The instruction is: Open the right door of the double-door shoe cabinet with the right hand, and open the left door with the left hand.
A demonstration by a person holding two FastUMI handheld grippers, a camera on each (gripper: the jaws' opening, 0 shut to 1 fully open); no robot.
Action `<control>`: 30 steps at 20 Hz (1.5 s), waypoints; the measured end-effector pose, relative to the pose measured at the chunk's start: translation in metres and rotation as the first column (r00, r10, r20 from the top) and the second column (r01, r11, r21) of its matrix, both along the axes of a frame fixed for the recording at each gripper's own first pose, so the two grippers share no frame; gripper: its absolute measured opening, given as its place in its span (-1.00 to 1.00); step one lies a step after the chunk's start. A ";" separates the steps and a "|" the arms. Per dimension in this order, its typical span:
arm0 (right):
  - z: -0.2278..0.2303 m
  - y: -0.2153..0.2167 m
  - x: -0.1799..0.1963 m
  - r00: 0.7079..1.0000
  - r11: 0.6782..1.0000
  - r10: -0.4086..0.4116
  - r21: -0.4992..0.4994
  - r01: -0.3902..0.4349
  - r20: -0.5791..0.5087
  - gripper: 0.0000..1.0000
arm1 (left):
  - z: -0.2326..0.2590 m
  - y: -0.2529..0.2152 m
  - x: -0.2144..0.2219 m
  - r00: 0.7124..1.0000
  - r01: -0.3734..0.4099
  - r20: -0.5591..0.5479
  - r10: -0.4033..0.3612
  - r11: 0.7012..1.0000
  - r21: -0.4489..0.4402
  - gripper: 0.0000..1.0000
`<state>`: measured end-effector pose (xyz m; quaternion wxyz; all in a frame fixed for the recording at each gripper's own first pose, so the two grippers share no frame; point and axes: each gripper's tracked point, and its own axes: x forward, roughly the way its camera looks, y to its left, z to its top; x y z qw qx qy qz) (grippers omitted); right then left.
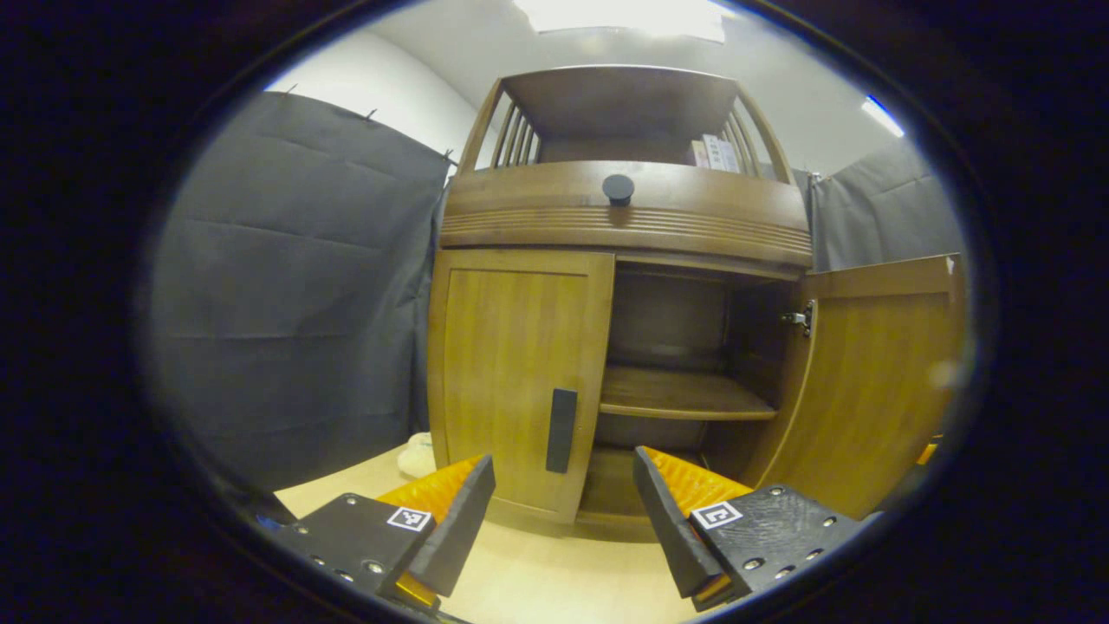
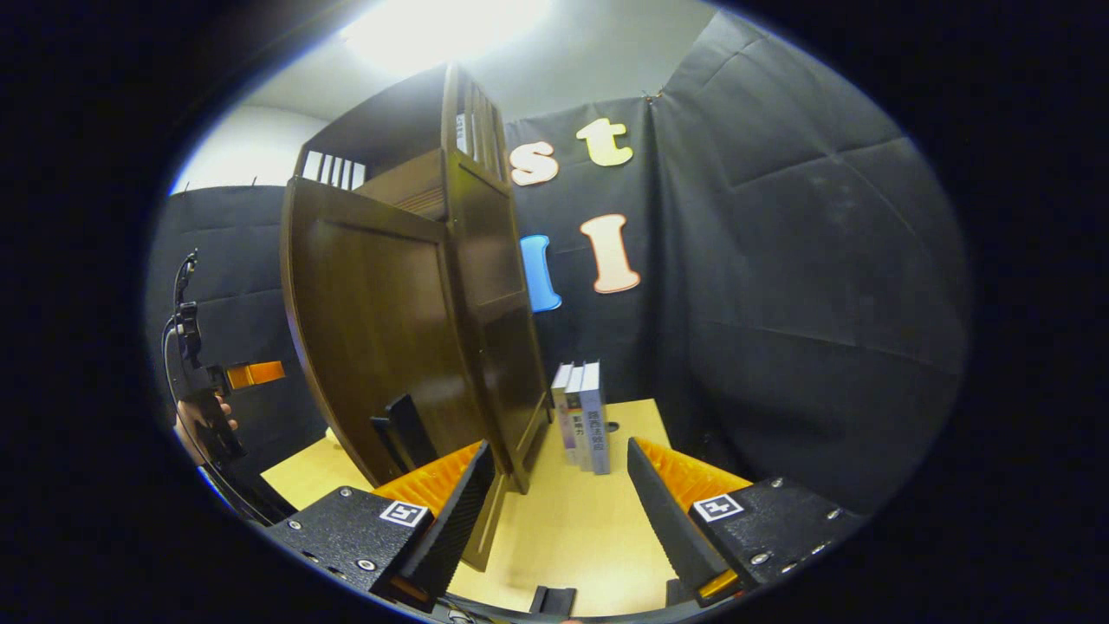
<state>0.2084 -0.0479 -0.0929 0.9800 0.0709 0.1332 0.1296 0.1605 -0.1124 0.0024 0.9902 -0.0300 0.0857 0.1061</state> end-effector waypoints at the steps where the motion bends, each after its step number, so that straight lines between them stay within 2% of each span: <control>1: 0.000 -0.001 -0.004 1.000 1.000 -0.027 -0.003 0.027 -0.005 0.82 | -0.002 0.005 0.014 1.000 0.019 0.001 -0.019 1.000 -0.001 0.97; 2: 0.005 -0.002 -0.009 0.998 0.998 -0.058 -0.002 0.058 -0.003 0.90 | -0.003 0.013 0.028 0.999 0.034 0.006 -0.034 0.999 0.006 0.97; 3: 0.008 -0.002 -0.013 0.996 0.995 -0.095 -0.003 0.095 0.002 0.90 | -0.006 0.020 0.045 0.999 0.048 0.003 -0.048 0.999 0.011 0.97; 4: 0.006 -0.003 -0.019 0.991 0.991 -0.137 -0.011 0.137 -0.002 0.80 | -0.012 0.027 0.061 0.998 0.065 -0.011 -0.065 0.998 0.010 0.97; 5: 0.008 -0.002 -0.025 0.984 0.984 -0.177 -0.018 0.177 -0.002 0.90 | -0.017 0.032 0.076 0.996 0.089 -0.020 -0.089 0.996 0.004 0.97; 6: 0.010 0.001 -0.031 0.976 0.976 -0.216 -0.023 0.215 0.001 0.82 | -0.020 0.036 0.088 0.994 0.110 -0.026 -0.110 0.994 -0.003 0.99; 8: 0.011 0.008 -0.045 0.960 0.960 -0.279 -0.032 0.279 -0.001 0.80 | -0.034 0.044 0.110 0.989 0.142 -0.049 -0.142 0.990 -0.012 0.97; 9: 0.013 0.011 -0.051 0.951 0.950 -0.309 -0.037 0.309 -0.002 0.80 | -0.043 0.045 0.119 0.985 0.163 -0.059 -0.164 0.986 -0.023 0.97; 10: 0.014 0.015 -0.057 0.942 0.941 -0.337 -0.042 0.336 -0.005 0.90 | -0.050 0.046 0.128 0.981 0.180 -0.065 -0.181 0.983 -0.030 0.97; 12: 0.019 0.022 -0.070 0.923 0.922 -0.384 -0.043 0.384 -0.003 0.80 | -0.059 0.046 0.142 0.976 0.201 -0.079 -0.203 0.979 -0.033 0.97; 13: 0.023 0.025 -0.077 0.914 0.913 -0.405 -0.047 0.404 0.001 0.90 | -0.063 0.044 0.149 0.973 0.215 -0.083 -0.217 0.976 -0.036 0.97; 14: 0.024 0.027 -0.083 0.905 0.904 -0.424 -0.056 0.424 0.005 0.90 | -0.066 0.043 0.157 0.969 0.227 -0.086 -0.230 0.973 -0.039 0.97; 15: 0.026 0.029 -0.089 0.896 0.894 -0.443 -0.067 0.443 0.008 0.80 | -0.068 0.043 0.163 0.968 0.236 -0.085 -0.237 0.971 -0.031 0.97; 16: 0.027 0.031 -0.094 0.888 0.885 -0.459 -0.075 0.459 0.010 0.82 | -0.066 0.044 0.165 0.970 0.230 -0.077 -0.231 0.973 -0.018 0.72; 18: 0.031 0.038 -0.105 0.872 0.869 -0.489 -0.076 0.488 0.013 0.82 | -0.070 0.037 0.173 0.961 0.266 -0.076 -0.266 0.964 -0.022 0.00; 19: 0.032 0.044 -0.109 0.866 0.863 -0.500 -0.069 0.500 0.013 0.82 | -0.072 0.035 0.178 0.957 0.275 -0.085 -0.276 0.961 -0.020 0.00; 21: 0.032 0.057 -0.115 0.859 0.857 -0.512 -0.049 0.513 0.019 0.82 | -0.075 0.034 0.186 0.955 0.284 -0.084 -0.283 0.959 0.001 -0.13; 22: 0.031 0.063 -0.117 0.855 0.854 -0.518 -0.045 0.519 0.023 0.90 | -0.073 0.035 0.181 0.958 0.276 -0.077 -0.275 0.961 0.012 -0.20; 23: 0.029 0.069 -0.120 0.852 0.851 -0.524 -0.041 0.524 0.023 0.82 | -0.072 0.035 0.179 0.960 0.274 -0.071 -0.272 0.961 0.023 -0.26; 24: 0.027 0.078 -0.122 0.851 0.851 -0.525 -0.031 0.525 0.018 0.82 | -0.072 0.034 0.177 0.960 0.275 -0.059 -0.273 0.961 0.022 -0.33; 25: 0.025 0.087 -0.124 0.853 0.853 -0.521 -0.016 0.522 0.017 0.90 | -0.072 0.035 0.176 0.959 0.278 -0.055 -0.277 0.961 0.010 -0.41; 26: 0.026 0.096 -0.124 0.855 0.855 -0.518 -0.003 0.518 0.020 0.82 | -0.070 0.035 0.177 0.959 0.281 -0.046 -0.281 0.960 -0.006 -0.48; 27: 0.025 0.105 -0.125 0.859 0.859 -0.511 0.004 0.512 0.022 0.82 | -0.071 0.035 0.176 0.957 0.285 -0.048 -0.285 0.958 -0.018 -0.56; 28: 0.022 0.113 -0.125 0.865 0.866 -0.501 0.006 0.501 0.023 0.90 | -0.072 0.036 0.174 0.956 0.287 -0.048 -0.288 0.957 -0.027 -0.64; 29: 0.020 0.120 -0.124 0.872 0.872 -0.489 0.005 0.489 0.024 0.82 | -0.071 0.036 0.172 0.955 0.291 -0.044 -0.292 0.956 -0.031 -0.63; 30: 0.017 0.125 -0.123 0.878 0.878 -0.478 0.004 0.478 0.023 0.90 | -0.071 0.037 0.166 0.954 0.296 -0.043 -0.298 0.955 -0.034 -0.63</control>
